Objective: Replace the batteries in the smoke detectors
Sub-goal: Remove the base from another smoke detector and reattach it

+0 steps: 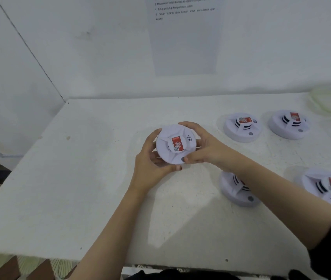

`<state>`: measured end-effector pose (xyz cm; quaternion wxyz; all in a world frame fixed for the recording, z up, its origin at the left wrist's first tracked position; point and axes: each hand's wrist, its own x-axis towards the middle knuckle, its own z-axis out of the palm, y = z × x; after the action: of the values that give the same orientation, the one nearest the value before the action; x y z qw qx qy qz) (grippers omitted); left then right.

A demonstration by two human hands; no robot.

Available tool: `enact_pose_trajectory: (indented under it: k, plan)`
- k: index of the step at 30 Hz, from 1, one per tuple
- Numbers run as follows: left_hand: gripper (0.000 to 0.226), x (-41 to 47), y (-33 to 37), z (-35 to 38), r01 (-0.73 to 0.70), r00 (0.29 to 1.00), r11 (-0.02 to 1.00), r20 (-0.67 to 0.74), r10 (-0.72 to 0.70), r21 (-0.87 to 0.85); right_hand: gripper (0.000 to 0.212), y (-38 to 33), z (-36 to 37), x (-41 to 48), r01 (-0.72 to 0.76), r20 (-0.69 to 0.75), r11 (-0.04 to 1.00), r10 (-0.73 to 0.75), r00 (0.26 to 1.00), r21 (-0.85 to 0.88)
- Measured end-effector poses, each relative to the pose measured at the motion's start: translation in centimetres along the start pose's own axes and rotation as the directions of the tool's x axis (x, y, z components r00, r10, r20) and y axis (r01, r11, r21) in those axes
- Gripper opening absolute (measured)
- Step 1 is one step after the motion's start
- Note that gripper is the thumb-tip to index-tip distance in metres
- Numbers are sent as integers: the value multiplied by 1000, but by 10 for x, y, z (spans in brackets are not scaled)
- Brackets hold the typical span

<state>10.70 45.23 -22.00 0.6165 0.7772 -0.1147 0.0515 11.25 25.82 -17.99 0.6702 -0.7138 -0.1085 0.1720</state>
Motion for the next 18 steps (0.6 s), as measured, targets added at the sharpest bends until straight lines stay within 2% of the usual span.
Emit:
enact_pose_trajectory:
  k: [18]
  plan:
    - [94,1,-2,1,-20,999,999,37,19,27,77,-1,2,-1,-36,-5,999,36,999,-36]
